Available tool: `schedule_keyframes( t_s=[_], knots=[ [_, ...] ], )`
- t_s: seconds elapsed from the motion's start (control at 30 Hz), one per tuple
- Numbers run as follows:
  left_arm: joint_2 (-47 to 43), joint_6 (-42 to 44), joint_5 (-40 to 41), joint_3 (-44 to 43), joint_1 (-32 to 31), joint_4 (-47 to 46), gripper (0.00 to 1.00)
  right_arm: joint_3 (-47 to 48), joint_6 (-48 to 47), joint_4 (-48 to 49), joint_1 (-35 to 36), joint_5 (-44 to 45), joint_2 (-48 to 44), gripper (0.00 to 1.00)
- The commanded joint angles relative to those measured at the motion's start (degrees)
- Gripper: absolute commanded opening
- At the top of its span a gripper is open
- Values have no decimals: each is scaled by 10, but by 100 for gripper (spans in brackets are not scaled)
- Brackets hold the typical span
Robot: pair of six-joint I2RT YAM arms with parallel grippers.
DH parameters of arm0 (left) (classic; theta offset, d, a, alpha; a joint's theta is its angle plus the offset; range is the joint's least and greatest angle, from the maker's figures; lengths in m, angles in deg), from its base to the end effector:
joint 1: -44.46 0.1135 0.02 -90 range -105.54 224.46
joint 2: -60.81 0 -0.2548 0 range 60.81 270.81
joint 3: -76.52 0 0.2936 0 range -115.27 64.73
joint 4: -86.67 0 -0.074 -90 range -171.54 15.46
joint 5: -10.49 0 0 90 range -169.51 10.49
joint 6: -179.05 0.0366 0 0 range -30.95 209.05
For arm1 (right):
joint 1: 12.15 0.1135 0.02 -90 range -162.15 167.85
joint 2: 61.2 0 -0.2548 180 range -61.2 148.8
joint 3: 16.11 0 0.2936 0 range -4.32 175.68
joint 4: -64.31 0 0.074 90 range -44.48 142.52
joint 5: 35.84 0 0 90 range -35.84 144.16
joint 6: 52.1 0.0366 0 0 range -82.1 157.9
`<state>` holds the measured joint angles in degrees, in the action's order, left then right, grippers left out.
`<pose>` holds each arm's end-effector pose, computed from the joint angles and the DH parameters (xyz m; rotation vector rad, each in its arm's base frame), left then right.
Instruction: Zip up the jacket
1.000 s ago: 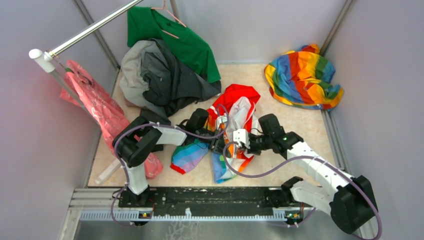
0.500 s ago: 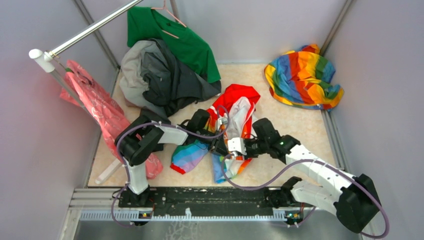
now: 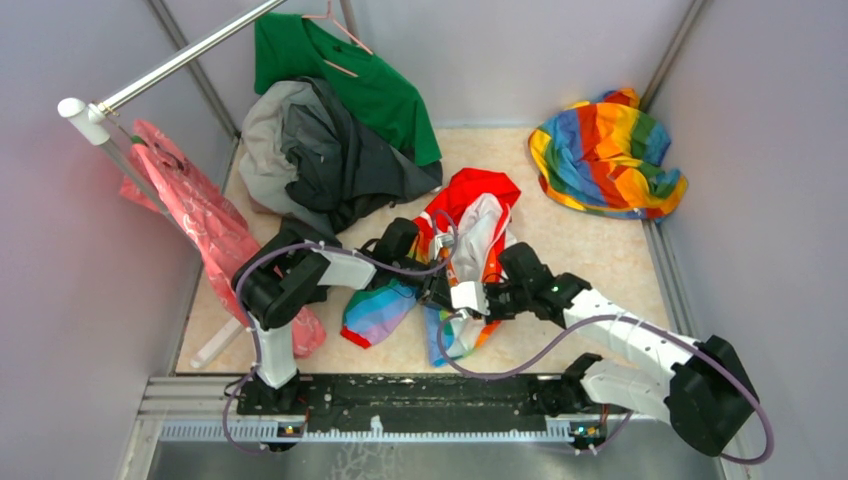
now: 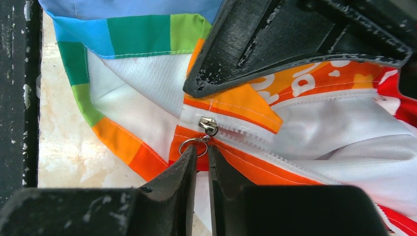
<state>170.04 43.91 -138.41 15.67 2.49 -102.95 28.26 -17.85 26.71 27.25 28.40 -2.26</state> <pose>0.2552 -0.2717 0.0764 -0.5873 -2.4339 1.7875 0.1740 0.1635 0.1734 -1.8961 1.4785 0.4258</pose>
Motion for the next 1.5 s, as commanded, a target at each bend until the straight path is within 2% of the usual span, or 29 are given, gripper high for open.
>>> schedule_keyframes(
  t_s=[0.0,0.37,0.83,1.03,1.3,1.47],
  knots=[
    [-9,6,-1,-1,4,-13,0,22,24,7,7,-16,15,17],
    [-18,23,-12,0,3,-3,0,37,63,6,-36,-64,42,31],
    [-26,16,-18,9,2,-26,0,60,97,-5,-63,-127,80,34],
    [-30,11,-19,9,2,-34,0,64,105,-3,-63,-136,104,28],
    [-29,12,-21,16,3,-39,0,64,108,-3,-66,-137,101,5],
    [-28,15,-20,22,5,-38,0,67,104,-13,-76,-136,81,1]
  ],
)
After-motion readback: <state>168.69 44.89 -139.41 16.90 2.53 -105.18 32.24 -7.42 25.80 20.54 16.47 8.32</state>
